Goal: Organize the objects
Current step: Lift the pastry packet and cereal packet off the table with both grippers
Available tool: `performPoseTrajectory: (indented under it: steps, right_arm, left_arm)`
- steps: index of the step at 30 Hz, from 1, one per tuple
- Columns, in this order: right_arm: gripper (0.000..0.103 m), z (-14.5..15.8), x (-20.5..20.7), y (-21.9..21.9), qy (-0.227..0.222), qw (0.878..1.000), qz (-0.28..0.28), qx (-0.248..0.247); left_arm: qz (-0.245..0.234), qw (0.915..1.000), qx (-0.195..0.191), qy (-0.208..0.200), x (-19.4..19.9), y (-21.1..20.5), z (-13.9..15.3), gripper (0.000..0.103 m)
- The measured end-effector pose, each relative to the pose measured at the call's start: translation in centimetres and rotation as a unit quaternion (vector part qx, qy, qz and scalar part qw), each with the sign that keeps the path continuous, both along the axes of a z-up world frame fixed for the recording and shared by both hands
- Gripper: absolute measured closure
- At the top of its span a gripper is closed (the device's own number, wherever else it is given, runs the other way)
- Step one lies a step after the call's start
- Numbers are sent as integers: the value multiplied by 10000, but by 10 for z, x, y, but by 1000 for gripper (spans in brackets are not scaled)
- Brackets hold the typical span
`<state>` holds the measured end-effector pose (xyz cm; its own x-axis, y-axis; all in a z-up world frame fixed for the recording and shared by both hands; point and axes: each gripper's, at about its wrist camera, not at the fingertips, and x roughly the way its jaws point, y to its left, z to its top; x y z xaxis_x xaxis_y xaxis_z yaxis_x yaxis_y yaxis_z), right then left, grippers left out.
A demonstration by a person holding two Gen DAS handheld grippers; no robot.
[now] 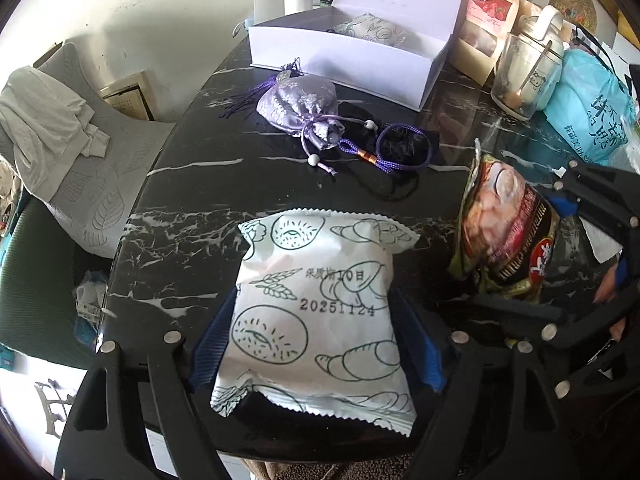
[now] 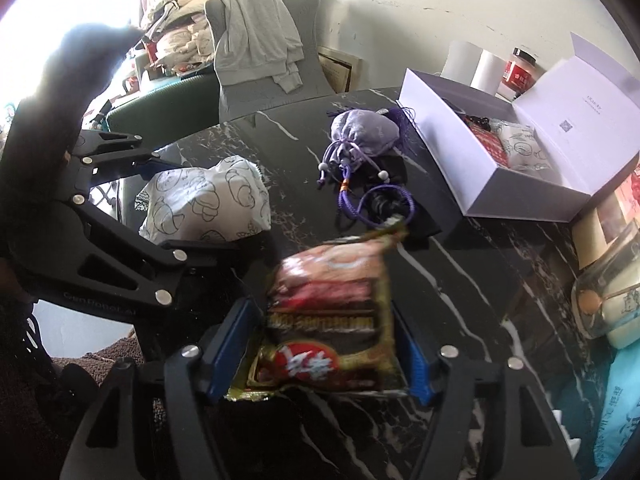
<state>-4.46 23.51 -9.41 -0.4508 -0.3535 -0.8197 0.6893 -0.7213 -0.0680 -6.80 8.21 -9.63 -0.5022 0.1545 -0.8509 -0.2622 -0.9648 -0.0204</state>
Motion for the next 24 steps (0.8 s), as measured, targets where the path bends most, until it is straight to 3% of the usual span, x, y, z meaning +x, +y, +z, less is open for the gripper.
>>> performPoseTrajectory:
  steps: [9, 13, 16, 19, 24]
  right_arm:
    - [31, -14, 5, -2, 164, 9989, -231, -379]
    - [30, -16, 6, 1, 207, 9974, -414, -548]
    - [31, -16, 7, 2, 239, 9969, -477, -581]
    - [46, -14, 9, 3, 288, 9966, -510, -584]
    - [54, -13, 10, 4, 263, 9965, -509, -606]
  left_arm:
    - [-35, 9994, 130, 333, 7, -2, -4, 21]
    - [15, 9987, 120, 485, 12, -2, -4, 25]
    - [1, 9982, 149, 574, 18, -1, -4, 34]
    - [-24, 9979, 165, 630, 22, 1, -4, 37]
    - [69, 9969, 212, 758, 27, 2, -4, 45]
